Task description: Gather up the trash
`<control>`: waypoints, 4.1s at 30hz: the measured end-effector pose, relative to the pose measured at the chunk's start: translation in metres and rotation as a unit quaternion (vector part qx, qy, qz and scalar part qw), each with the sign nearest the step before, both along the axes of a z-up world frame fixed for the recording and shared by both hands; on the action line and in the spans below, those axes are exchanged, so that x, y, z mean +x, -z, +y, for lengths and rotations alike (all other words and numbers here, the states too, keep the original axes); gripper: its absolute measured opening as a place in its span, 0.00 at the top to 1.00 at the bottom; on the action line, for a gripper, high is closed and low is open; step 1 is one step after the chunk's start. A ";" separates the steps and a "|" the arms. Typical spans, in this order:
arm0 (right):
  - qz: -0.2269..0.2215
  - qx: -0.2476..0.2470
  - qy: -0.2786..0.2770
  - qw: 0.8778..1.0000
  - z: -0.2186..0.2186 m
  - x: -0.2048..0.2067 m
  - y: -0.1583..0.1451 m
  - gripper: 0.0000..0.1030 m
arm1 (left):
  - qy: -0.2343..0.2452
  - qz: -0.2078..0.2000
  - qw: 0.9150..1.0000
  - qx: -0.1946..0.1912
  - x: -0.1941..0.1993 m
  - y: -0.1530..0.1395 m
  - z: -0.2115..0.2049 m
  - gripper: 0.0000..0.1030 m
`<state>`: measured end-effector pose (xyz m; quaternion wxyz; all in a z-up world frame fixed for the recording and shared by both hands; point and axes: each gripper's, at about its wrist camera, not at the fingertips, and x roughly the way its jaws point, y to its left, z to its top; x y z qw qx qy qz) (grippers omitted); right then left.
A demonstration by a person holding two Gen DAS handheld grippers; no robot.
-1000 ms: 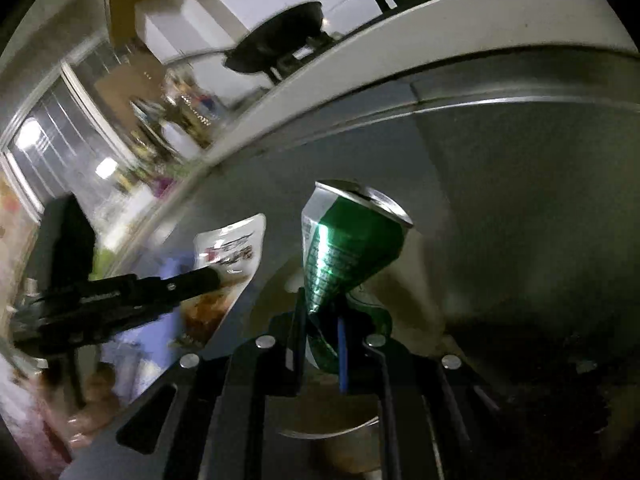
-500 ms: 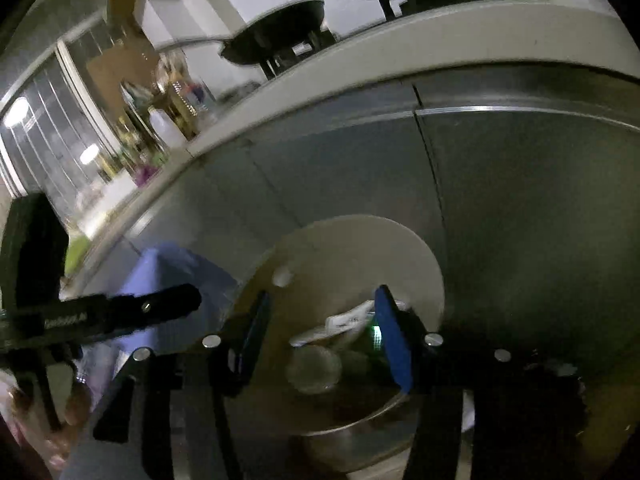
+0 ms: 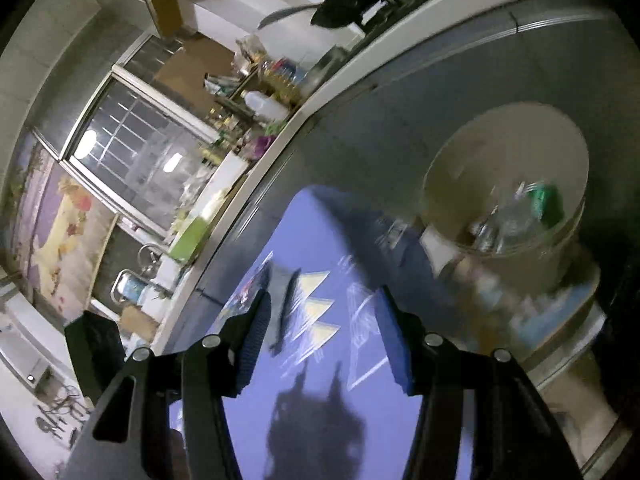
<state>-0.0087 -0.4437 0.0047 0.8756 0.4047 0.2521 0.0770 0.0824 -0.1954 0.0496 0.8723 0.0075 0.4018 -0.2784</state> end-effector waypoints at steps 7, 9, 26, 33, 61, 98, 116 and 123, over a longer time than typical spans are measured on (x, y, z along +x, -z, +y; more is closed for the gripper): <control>0.022 -0.018 -0.014 0.999 0.057 -0.020 -0.015 0.51 | -0.027 -0.023 0.999 0.023 -0.027 -0.004 0.040 0.61; 0.026 -0.030 -0.016 0.999 0.070 -0.022 -0.021 0.51 | -0.033 -0.022 0.999 0.021 -0.032 -0.004 0.054 0.57; 0.061 -0.109 0.009 0.992 0.152 -0.019 -0.041 0.38 | -0.113 -0.041 0.993 0.020 -0.066 -0.008 0.154 0.06; 0.082 -0.121 0.060 0.987 0.156 -0.018 -0.033 0.25 | -0.129 0.025 0.991 0.018 -0.061 0.012 0.176 0.06; 0.064 -0.127 -0.005 0.990 0.195 -0.023 -0.016 0.24 | -0.163 -0.029 0.980 0.108 -0.061 0.010 0.173 0.06; 0.063 -0.132 -0.025 0.989 0.205 -0.021 -0.015 0.24 | -0.192 -0.069 0.972 0.120 -0.069 0.003 0.175 0.06; 0.057 -0.119 -0.036 0.991 0.206 -0.023 -0.013 0.29 | -0.187 -0.075 0.973 0.111 -0.073 0.004 0.173 0.06; 0.058 -0.118 -0.038 0.991 0.209 -0.023 -0.011 0.30 | -0.182 -0.072 0.974 0.109 -0.074 0.005 0.172 0.06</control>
